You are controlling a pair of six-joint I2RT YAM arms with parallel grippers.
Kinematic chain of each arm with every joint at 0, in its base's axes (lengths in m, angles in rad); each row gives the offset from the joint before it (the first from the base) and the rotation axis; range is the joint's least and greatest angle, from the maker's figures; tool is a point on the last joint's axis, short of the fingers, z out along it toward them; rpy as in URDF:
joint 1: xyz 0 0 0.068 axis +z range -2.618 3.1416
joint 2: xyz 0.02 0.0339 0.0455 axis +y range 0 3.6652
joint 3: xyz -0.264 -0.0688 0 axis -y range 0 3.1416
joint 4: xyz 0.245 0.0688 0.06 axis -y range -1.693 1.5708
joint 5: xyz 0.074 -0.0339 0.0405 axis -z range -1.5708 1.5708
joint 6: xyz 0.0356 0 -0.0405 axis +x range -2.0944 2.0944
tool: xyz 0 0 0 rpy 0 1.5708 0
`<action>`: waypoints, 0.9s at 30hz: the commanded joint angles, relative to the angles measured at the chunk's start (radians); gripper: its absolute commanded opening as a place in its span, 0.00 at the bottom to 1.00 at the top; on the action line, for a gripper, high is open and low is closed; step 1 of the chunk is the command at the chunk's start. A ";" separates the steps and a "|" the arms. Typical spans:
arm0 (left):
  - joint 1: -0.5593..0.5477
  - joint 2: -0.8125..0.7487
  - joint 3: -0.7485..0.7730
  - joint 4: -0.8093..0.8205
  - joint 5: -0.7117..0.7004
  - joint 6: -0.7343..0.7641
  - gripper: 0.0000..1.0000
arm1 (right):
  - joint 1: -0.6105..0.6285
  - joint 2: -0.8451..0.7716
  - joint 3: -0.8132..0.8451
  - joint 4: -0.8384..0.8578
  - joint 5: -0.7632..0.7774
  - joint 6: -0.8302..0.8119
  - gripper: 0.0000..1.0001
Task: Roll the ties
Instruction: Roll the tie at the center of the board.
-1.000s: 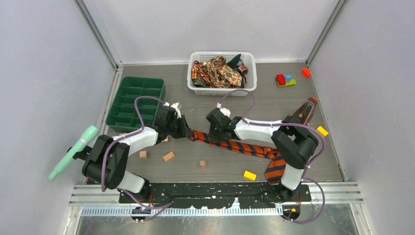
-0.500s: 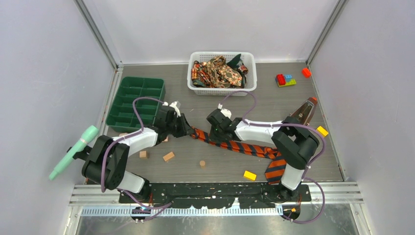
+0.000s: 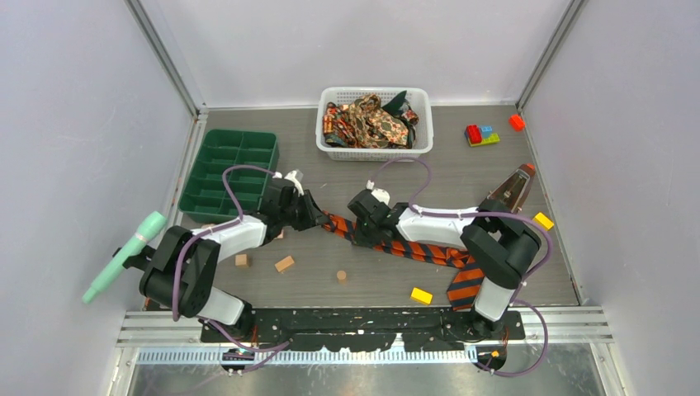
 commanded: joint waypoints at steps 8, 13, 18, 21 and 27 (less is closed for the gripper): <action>0.006 -0.003 -0.005 0.015 -0.029 0.037 0.02 | 0.007 -0.154 0.006 -0.043 0.003 -0.048 0.19; 0.006 -0.015 0.011 -0.022 -0.054 0.066 0.00 | 0.007 -0.191 0.029 -0.094 0.069 -0.080 0.21; 0.001 -0.033 0.032 -0.063 -0.083 0.091 0.00 | 0.005 -0.160 0.062 -0.141 0.153 -0.109 0.21; -0.009 -0.041 0.041 -0.080 -0.103 0.098 0.00 | -0.001 -0.127 0.069 -0.143 0.193 -0.116 0.20; -0.036 -0.049 0.066 -0.113 -0.159 0.109 0.00 | -0.005 -0.074 0.088 -0.146 0.196 -0.120 0.18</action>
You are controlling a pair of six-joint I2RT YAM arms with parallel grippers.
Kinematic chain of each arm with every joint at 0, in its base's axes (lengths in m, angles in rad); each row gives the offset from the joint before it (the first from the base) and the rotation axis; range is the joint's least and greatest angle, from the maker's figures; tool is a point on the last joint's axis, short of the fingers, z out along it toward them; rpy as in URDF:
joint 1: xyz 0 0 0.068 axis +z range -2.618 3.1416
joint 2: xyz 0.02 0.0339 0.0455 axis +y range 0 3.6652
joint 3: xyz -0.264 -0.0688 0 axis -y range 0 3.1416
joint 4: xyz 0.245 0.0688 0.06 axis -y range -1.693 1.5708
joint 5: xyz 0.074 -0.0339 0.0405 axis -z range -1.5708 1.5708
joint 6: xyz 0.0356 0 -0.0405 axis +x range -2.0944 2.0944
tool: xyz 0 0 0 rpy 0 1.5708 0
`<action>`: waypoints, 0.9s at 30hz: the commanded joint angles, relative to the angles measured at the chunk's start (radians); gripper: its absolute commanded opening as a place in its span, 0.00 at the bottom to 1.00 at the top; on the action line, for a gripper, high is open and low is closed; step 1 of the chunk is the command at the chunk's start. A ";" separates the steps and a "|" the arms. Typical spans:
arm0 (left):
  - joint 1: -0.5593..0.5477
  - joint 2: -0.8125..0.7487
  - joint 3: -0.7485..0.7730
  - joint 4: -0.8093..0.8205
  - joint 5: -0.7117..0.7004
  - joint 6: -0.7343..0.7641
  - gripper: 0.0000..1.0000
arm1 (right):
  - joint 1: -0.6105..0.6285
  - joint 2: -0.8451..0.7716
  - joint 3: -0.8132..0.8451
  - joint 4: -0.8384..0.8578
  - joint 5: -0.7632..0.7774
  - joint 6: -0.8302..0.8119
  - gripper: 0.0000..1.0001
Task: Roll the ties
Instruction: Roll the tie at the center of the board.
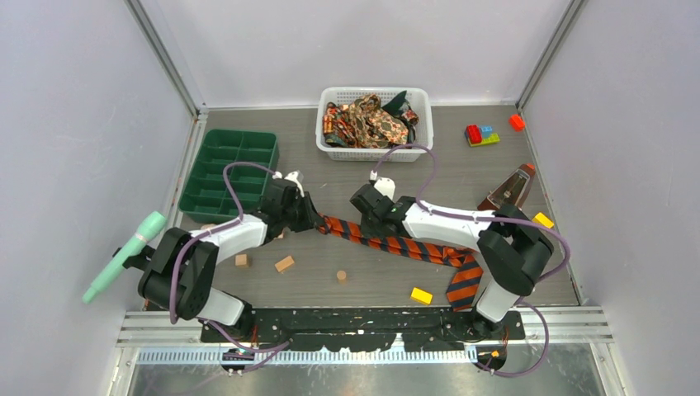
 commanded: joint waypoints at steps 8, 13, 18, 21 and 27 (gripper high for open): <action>-0.127 -0.041 0.126 -0.123 -0.253 0.076 0.00 | -0.003 -0.007 0.001 -0.005 0.032 -0.001 0.17; -0.211 -0.024 0.170 -0.166 -0.420 0.108 0.00 | -0.003 -0.079 -0.036 -0.008 0.033 0.006 0.17; -0.292 0.011 0.213 -0.210 -0.577 0.153 0.00 | -0.004 -0.141 -0.075 -0.021 0.027 0.016 0.17; -0.332 0.040 0.236 -0.227 -0.663 0.177 0.00 | -0.003 -0.201 -0.098 -0.025 0.029 0.029 0.17; -0.400 0.138 0.296 -0.257 -0.820 0.222 0.00 | -0.003 -0.320 -0.153 -0.044 0.038 0.052 0.17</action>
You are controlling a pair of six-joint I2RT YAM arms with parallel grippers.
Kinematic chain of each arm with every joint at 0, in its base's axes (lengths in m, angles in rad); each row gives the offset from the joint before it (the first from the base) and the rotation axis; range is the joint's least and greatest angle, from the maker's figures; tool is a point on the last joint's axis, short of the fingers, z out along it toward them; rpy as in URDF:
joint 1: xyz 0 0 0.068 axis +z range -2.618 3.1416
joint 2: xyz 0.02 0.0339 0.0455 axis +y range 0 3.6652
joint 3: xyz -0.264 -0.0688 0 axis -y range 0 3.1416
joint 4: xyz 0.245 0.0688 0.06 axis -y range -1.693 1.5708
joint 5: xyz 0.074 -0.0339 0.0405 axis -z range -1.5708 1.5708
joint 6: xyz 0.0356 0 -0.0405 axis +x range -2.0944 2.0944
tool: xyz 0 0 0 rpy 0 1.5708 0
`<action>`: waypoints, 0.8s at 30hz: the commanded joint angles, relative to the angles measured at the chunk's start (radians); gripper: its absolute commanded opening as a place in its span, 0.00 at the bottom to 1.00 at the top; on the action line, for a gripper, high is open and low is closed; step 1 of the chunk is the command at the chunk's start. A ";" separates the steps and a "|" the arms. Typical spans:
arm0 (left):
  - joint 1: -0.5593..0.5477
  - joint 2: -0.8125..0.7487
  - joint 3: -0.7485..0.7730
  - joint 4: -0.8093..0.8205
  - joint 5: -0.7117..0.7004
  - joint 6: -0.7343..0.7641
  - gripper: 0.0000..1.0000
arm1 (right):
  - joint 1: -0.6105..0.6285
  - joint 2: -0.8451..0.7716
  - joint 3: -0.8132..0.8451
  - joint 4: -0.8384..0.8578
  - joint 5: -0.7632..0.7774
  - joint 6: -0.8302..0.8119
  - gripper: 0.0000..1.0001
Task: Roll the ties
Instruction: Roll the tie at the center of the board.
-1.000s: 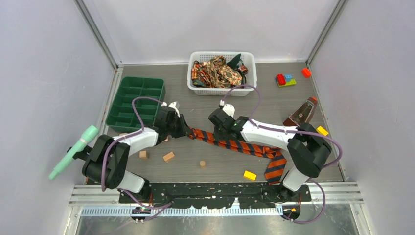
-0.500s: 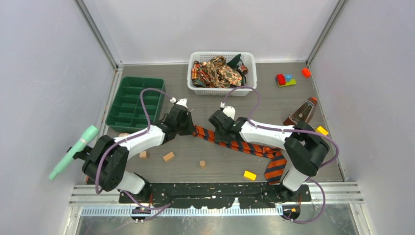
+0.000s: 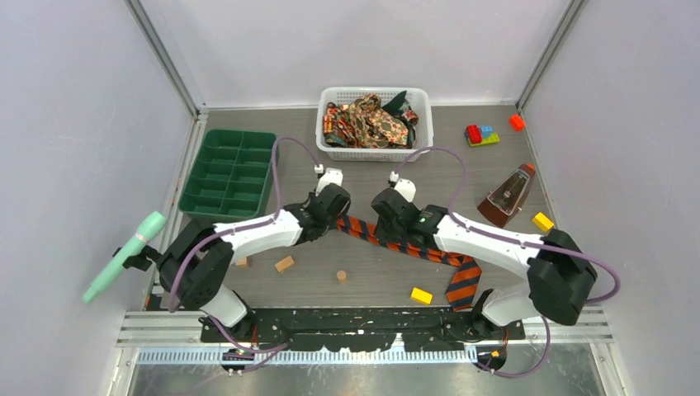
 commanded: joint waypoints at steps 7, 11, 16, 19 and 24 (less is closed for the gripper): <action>-0.097 0.153 0.127 -0.062 -0.297 0.070 0.00 | 0.000 -0.213 -0.062 -0.056 0.047 0.049 0.17; -0.142 0.193 0.160 -0.085 -0.390 0.084 0.00 | 0.000 -0.259 -0.082 -0.072 0.054 0.061 0.17; -0.213 0.272 0.226 -0.149 -0.540 0.090 0.00 | -0.001 -0.324 -0.112 -0.089 0.064 0.079 0.17; -0.253 0.328 0.265 -0.184 -0.613 0.091 0.00 | 0.000 -0.357 -0.123 -0.100 0.073 0.090 0.17; -0.303 0.418 0.322 -0.226 -0.672 0.095 0.00 | 0.000 -0.410 -0.125 -0.129 0.091 0.098 0.17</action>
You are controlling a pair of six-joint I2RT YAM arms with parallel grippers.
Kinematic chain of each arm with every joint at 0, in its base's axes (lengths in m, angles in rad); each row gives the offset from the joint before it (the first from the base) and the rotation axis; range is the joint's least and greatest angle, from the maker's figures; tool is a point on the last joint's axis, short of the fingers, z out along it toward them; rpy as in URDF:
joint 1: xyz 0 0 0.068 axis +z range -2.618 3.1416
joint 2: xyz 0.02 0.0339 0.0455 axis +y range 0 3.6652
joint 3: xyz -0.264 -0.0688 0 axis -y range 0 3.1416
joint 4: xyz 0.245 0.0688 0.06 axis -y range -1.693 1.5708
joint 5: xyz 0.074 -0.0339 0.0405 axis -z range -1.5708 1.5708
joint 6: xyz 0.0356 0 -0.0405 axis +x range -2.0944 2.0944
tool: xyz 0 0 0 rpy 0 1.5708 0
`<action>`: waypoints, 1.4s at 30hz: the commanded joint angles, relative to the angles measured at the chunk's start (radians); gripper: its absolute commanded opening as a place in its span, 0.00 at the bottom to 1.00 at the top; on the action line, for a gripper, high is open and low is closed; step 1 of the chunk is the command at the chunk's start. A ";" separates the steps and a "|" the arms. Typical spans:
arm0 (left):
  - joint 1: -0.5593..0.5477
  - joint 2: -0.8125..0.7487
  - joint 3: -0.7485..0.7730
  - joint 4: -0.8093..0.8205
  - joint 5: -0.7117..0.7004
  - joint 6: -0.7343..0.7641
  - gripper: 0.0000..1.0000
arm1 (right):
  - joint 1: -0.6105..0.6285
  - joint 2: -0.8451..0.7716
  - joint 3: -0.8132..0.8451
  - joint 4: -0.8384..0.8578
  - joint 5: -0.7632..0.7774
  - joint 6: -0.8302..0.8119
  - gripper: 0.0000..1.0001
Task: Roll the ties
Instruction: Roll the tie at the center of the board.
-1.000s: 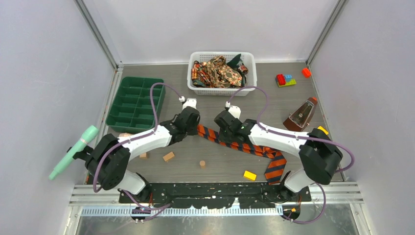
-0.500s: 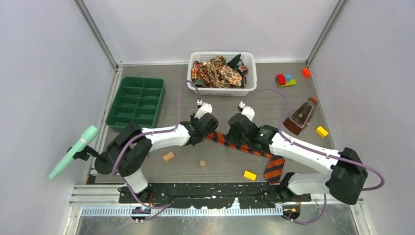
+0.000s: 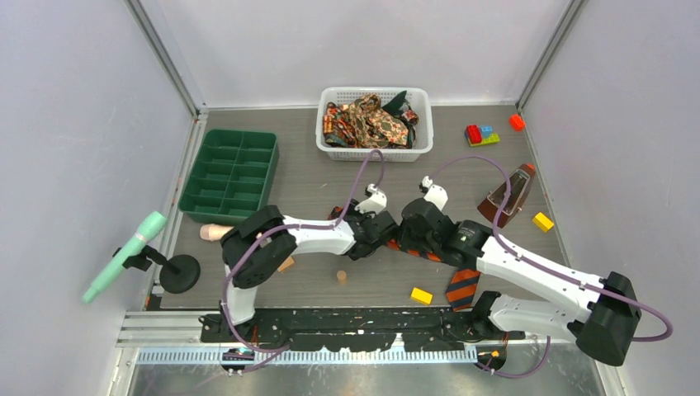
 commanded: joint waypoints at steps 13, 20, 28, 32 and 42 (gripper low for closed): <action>-0.069 0.159 0.109 -0.093 -0.104 0.008 0.19 | 0.000 -0.111 0.012 -0.070 0.071 0.035 0.19; -0.078 0.149 0.101 -0.074 -0.025 0.002 0.36 | 0.000 -0.179 0.040 -0.168 0.148 0.067 0.23; -0.081 0.155 0.106 -0.058 0.046 0.008 0.43 | 0.000 -0.294 0.091 -0.299 0.212 0.071 0.29; -0.082 0.147 0.104 -0.041 0.075 0.022 0.39 | 0.000 -0.310 0.092 -0.317 0.217 0.076 0.29; -0.082 0.121 0.106 -0.032 0.101 0.043 0.25 | 0.000 -0.299 0.091 -0.317 0.207 0.081 0.30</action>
